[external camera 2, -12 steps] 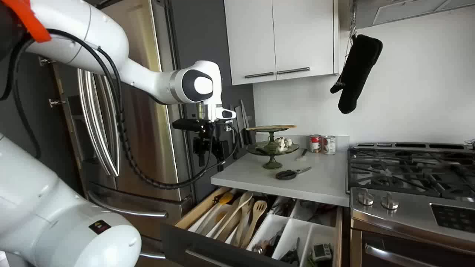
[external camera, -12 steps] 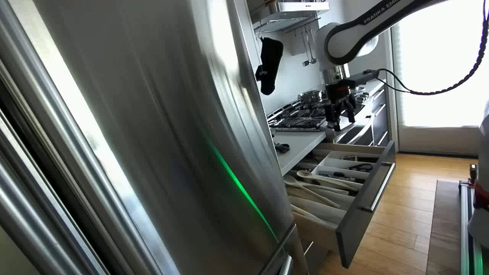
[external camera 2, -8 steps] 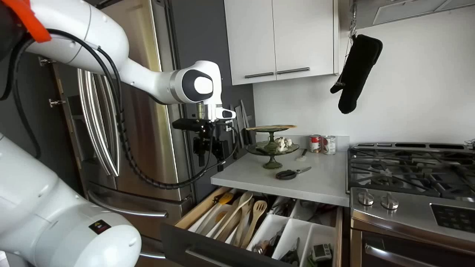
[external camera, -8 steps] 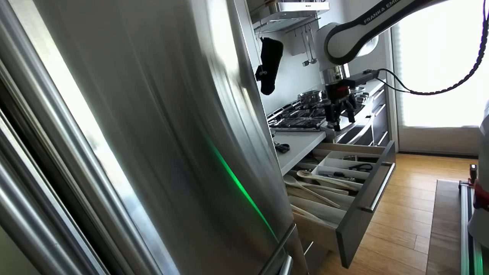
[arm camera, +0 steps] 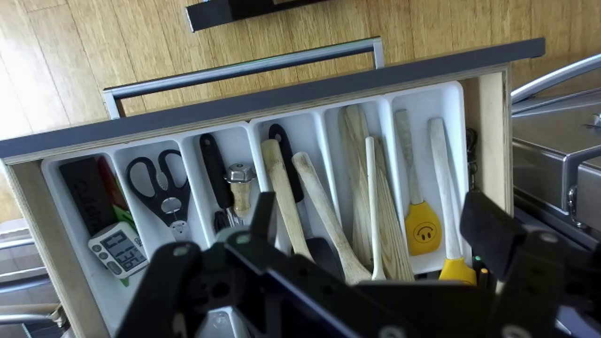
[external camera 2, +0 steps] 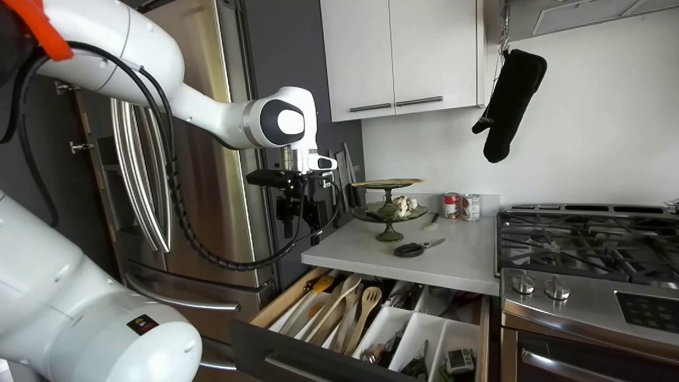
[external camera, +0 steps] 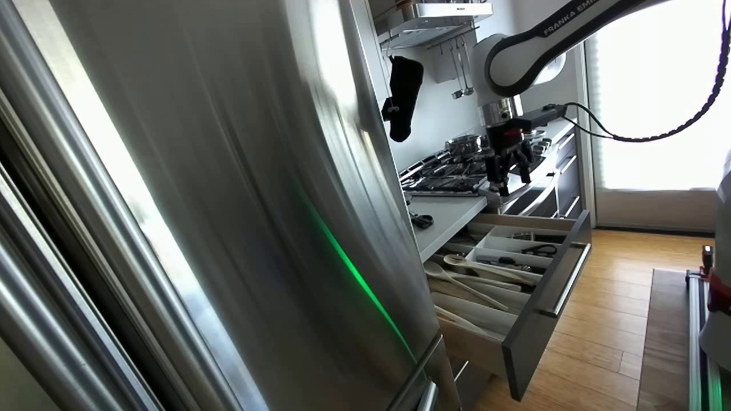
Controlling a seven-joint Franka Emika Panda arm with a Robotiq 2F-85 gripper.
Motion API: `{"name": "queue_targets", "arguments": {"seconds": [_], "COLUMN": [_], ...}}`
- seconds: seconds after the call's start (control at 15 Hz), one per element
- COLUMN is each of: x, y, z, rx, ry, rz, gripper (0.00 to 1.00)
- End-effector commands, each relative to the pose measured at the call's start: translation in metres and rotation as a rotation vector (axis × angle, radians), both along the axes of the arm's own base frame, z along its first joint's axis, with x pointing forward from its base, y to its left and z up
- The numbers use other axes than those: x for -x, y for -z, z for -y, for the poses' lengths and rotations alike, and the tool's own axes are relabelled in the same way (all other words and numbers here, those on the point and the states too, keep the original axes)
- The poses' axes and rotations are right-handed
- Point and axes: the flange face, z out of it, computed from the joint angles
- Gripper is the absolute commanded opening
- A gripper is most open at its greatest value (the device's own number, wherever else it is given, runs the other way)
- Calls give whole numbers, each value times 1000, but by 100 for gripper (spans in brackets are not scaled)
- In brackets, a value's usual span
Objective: Take the stirring spoon out of the drawer and put it on the thing
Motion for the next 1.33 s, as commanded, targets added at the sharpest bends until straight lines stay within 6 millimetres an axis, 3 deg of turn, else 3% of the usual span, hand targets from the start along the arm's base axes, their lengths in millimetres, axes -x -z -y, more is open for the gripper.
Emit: {"name": "queue_targets", "arguments": {"seconds": [0.0, 0.13, 0.53, 1.0, 1.27], "x": [0, -8, -37, -74, -83], "y": [-1, 5, 41, 110, 150], "z": [0, -1, -38, -69, -83], "rx": [0, -7, -97, -101, -114], "ry": [0, -13, -100, -71, -108], "rz": [-1, 6, 59, 170, 183], "gripper": [100, 100, 100, 100, 100]}}
